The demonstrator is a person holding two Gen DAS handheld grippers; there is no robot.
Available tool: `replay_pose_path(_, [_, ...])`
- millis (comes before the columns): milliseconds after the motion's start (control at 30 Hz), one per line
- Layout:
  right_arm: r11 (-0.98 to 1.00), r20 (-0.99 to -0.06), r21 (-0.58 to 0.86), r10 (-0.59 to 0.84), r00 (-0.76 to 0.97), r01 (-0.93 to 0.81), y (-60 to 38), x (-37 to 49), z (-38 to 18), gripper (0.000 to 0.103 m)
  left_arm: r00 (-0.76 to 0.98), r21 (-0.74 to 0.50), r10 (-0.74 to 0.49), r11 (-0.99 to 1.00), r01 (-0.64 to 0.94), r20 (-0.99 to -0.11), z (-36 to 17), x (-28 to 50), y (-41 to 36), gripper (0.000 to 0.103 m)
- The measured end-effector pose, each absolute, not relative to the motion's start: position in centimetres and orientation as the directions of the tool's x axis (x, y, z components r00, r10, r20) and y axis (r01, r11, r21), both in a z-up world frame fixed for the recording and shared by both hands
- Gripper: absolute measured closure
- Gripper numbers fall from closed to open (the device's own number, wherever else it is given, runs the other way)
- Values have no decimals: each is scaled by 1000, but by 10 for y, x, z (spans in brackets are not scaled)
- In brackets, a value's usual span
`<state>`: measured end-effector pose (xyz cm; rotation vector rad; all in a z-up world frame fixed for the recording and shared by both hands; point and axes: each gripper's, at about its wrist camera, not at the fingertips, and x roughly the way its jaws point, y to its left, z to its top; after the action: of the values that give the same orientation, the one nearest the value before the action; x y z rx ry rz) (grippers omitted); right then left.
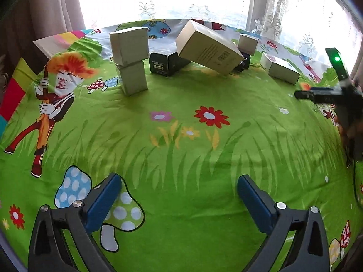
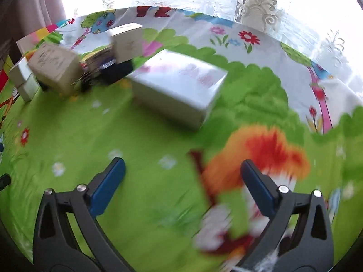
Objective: Organize rigid objects
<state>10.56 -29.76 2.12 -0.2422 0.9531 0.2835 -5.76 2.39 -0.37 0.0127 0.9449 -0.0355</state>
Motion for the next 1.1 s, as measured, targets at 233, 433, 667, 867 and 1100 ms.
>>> replay_pose_path(233, [893, -849, -65, 185, 495, -445, -301, 168, 20, 0, 586, -6, -26, 999, 35, -810, -4, -57, 25, 0])
replay_pose_path(433, [776, -870, -31, 289, 399, -630, -286, 200, 18, 0, 586, -8, -26, 999, 33, -810, -5, -55, 26, 0])
replay_pose_path(667, [757, -850, -29, 326, 414, -653, -268, 196, 23, 18, 586, -8, -21, 1000, 24, -810, -5, -50, 27, 0])
replay_pose_path(867, [858, -856, -118, 167, 489, -500, -238, 93, 32, 34, 586, -9, -21, 1000, 24, -810, -5, -50, 27, 0])
replay_pose_path(1100, [872, -833, -48, 233, 501, -486, -220, 9, 27, 22, 585, -7, -21, 1000, 27, -811, -5, -50, 27, 0])
